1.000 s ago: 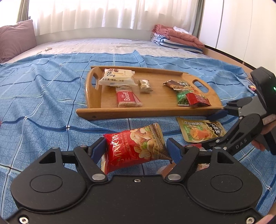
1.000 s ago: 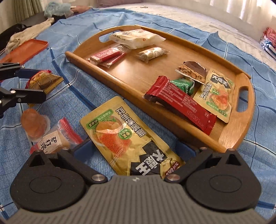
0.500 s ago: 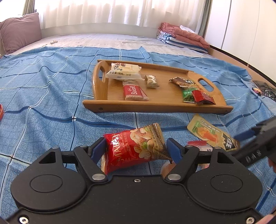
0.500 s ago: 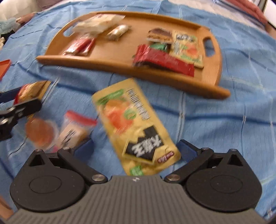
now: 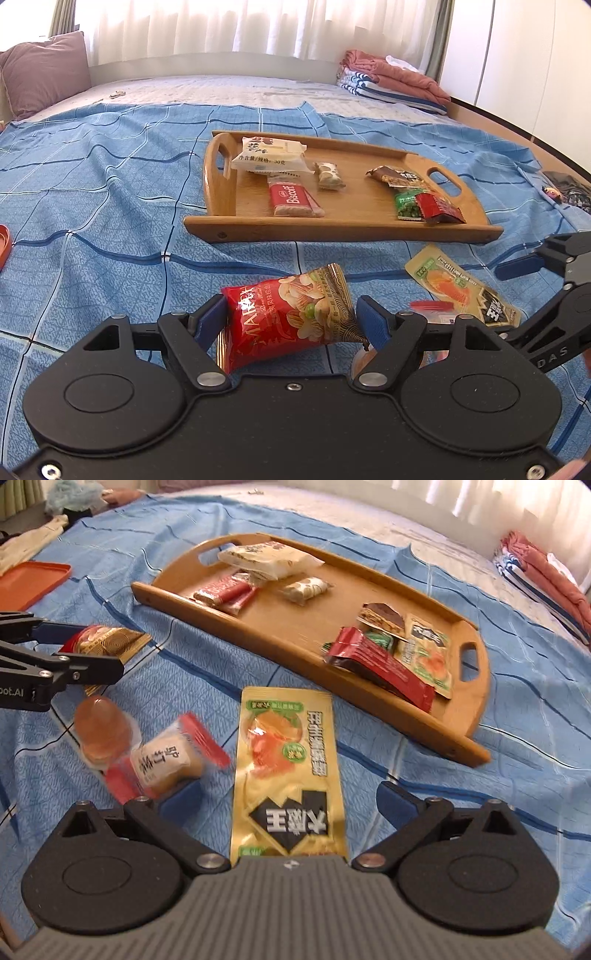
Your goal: Organize snacks
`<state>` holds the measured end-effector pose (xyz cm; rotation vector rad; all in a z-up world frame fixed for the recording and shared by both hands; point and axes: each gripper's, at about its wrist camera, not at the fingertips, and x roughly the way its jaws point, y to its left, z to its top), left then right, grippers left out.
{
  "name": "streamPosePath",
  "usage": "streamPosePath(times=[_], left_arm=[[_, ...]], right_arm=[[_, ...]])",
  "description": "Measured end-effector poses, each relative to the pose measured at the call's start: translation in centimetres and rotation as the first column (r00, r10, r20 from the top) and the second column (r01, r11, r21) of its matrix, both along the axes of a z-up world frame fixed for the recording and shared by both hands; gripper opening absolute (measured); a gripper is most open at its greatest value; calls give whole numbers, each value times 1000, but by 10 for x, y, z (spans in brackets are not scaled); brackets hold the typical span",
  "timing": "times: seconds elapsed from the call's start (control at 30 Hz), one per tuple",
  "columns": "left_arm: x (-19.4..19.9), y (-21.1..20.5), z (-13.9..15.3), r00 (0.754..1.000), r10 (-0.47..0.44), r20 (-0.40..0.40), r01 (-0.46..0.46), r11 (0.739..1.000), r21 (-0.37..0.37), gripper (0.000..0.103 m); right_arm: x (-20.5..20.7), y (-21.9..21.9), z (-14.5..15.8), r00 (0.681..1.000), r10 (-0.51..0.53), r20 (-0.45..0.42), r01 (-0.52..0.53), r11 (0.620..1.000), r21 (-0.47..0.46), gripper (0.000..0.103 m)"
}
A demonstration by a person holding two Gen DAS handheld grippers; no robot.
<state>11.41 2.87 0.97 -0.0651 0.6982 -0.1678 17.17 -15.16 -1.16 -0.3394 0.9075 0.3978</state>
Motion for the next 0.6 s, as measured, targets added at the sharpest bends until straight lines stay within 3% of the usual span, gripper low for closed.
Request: streamPosePath(times=[0.3, 0.6], left_arm=[[3, -2, -2, 1000, 7, -5, -7, 1000, 4, 75], [1, -2, -3, 1000, 17, -7, -17, 1000, 1, 75]], right_arm=[[-1, -10, -18, 999, -46, 17, 42, 985, 168, 103], [-11, -16, -21, 996, -52, 74, 34, 974, 225, 103]])
